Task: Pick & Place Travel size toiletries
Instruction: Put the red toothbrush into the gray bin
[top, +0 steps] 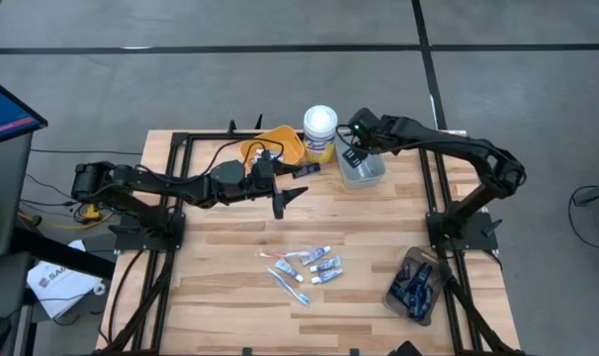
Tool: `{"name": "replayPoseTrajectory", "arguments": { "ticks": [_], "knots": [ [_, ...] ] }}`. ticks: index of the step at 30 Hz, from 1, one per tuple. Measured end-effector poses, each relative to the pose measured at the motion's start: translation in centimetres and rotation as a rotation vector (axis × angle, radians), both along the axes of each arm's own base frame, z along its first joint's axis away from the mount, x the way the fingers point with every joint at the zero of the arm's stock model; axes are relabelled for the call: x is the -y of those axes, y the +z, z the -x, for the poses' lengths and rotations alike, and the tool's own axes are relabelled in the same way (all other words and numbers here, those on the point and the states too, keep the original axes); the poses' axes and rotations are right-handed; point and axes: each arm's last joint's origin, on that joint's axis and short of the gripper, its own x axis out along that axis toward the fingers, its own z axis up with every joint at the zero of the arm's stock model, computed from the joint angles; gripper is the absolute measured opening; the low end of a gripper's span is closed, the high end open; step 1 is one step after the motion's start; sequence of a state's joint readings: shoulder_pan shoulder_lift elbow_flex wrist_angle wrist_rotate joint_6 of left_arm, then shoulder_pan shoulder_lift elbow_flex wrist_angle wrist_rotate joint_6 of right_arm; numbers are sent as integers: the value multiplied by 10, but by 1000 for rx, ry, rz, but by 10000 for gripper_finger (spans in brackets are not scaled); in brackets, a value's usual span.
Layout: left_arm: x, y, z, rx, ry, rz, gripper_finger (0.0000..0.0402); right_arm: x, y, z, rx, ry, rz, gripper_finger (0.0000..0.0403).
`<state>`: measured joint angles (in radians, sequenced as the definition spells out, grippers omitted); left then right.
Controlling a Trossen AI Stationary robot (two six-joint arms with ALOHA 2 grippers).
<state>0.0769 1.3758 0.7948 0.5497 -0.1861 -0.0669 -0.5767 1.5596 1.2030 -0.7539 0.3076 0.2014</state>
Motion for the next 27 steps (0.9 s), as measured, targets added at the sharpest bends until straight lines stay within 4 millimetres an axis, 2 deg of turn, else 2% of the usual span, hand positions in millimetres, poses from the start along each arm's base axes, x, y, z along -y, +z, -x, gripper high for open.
{"name": "replayPoseTrajectory", "arguments": {
  "ticks": [4,8,12,16,22,27],
  "knots": [
    [1,-1,8,-100,-33,4,291,-3,11,5,44,5,7,259],
    [4,-8,26,-297,-66,27,291,-11,34,17,116,1,51,301],
    [16,-15,35,-423,-248,23,289,-25,63,34,222,-8,104,308],
    [38,-36,36,-508,-424,-51,286,-40,85,48,310,11,152,303],
    [43,-83,33,-674,-375,20,285,-60,104,61,422,11,167,302],
    [52,-110,29,-773,-405,45,285,-68,109,63,459,18,162,302]
  ]
}}
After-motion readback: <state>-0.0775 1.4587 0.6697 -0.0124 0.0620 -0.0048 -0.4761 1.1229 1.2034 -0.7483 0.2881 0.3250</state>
